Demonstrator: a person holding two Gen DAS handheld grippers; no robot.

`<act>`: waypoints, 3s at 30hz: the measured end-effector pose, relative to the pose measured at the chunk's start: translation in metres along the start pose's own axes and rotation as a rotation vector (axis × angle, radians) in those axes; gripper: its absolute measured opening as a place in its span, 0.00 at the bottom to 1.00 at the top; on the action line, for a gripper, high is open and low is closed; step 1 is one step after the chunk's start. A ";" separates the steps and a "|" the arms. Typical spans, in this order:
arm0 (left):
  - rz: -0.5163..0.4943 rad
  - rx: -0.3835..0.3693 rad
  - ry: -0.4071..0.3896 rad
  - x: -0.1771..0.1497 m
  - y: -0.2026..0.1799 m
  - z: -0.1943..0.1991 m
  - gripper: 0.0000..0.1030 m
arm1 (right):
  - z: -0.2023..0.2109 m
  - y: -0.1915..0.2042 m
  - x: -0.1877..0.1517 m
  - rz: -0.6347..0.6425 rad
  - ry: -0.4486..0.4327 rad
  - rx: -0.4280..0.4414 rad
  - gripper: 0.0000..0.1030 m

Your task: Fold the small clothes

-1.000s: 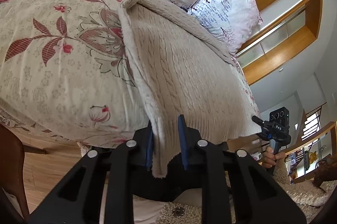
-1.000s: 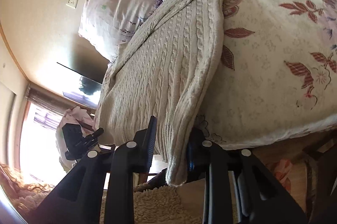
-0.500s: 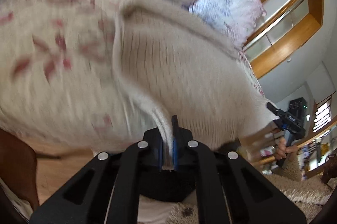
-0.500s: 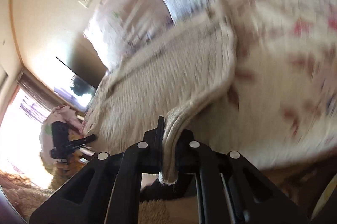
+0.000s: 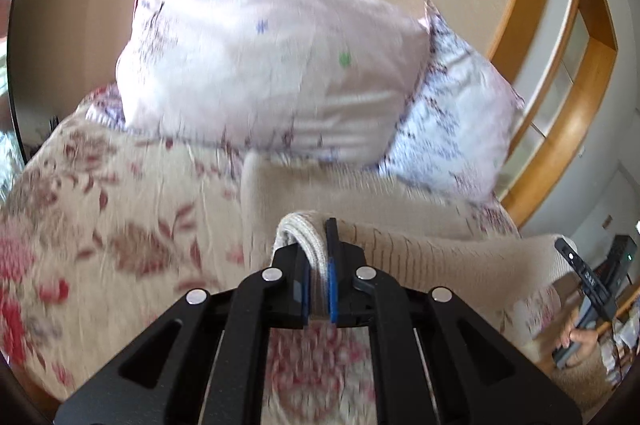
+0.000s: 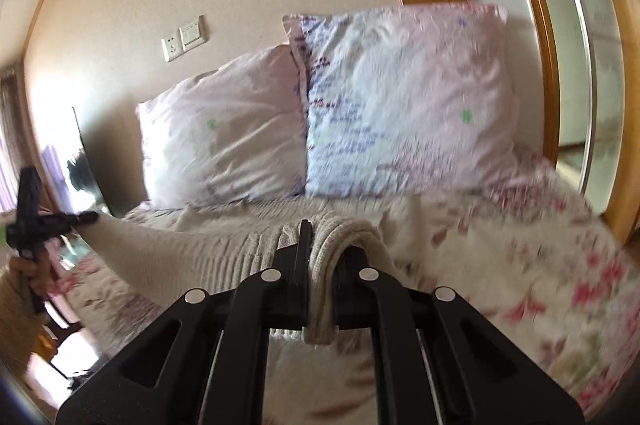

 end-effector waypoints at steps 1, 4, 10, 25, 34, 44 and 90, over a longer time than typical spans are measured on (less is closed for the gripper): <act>0.000 0.006 -0.005 0.006 -0.001 -0.005 0.06 | -0.008 -0.001 0.007 0.012 -0.006 -0.011 0.08; 0.010 0.011 -0.020 0.031 -0.004 -0.030 0.06 | -0.030 -0.006 0.022 0.024 -0.010 -0.024 0.08; 0.040 0.036 -0.038 0.063 -0.001 -0.080 0.06 | -0.077 -0.019 0.040 0.005 -0.004 -0.057 0.08; 0.179 0.153 0.222 0.003 0.052 -0.224 0.06 | -0.226 -0.097 -0.032 -0.316 0.340 -0.168 0.08; 0.267 0.132 0.243 0.007 0.059 -0.242 0.39 | -0.251 -0.100 -0.030 -0.438 0.345 -0.141 0.62; 0.135 0.082 0.188 0.014 0.054 -0.171 0.54 | -0.183 -0.111 -0.019 -0.335 0.301 -0.160 0.56; 0.120 0.064 0.318 -0.069 0.082 -0.134 0.15 | -0.130 -0.100 -0.089 -0.229 0.481 -0.258 0.12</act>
Point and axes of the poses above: each gripper's, at about its wrist camera, not at the fingertips, and z roughly against the way its jaws point, y to its left, x to its top, the point moved 5 cm from there along -z, roughly the way its jaws point, and after that the axes turned 8 degrees about -y, right-handed, at the moved point
